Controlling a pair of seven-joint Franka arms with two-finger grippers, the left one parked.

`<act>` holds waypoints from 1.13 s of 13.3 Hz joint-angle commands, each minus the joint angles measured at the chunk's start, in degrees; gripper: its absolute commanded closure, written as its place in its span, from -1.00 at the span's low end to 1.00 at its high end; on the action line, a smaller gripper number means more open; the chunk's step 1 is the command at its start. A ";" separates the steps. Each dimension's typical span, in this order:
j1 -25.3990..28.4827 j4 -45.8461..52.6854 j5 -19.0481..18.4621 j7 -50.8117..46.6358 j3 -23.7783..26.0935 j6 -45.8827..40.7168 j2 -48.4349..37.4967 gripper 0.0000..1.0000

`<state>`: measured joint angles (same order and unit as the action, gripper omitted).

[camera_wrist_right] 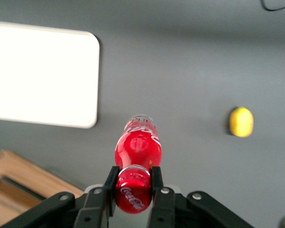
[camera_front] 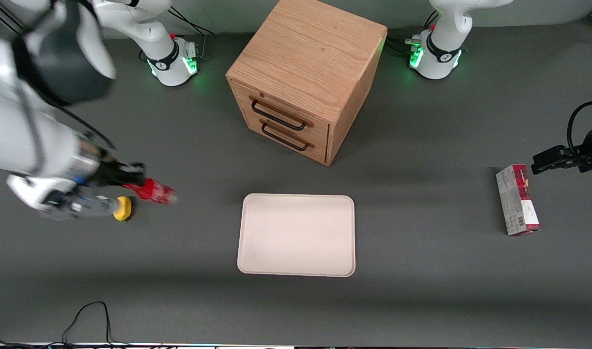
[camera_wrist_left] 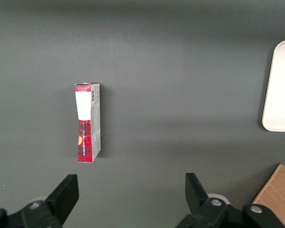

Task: Place coke bottle on tray

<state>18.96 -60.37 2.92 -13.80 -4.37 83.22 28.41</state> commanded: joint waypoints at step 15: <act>6.00 10.01 -3.01 -19.59 3.84 26.73 25.73 1.00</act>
<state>24.85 -53.02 1.12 -32.12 -0.72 110.14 53.10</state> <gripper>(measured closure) 0.687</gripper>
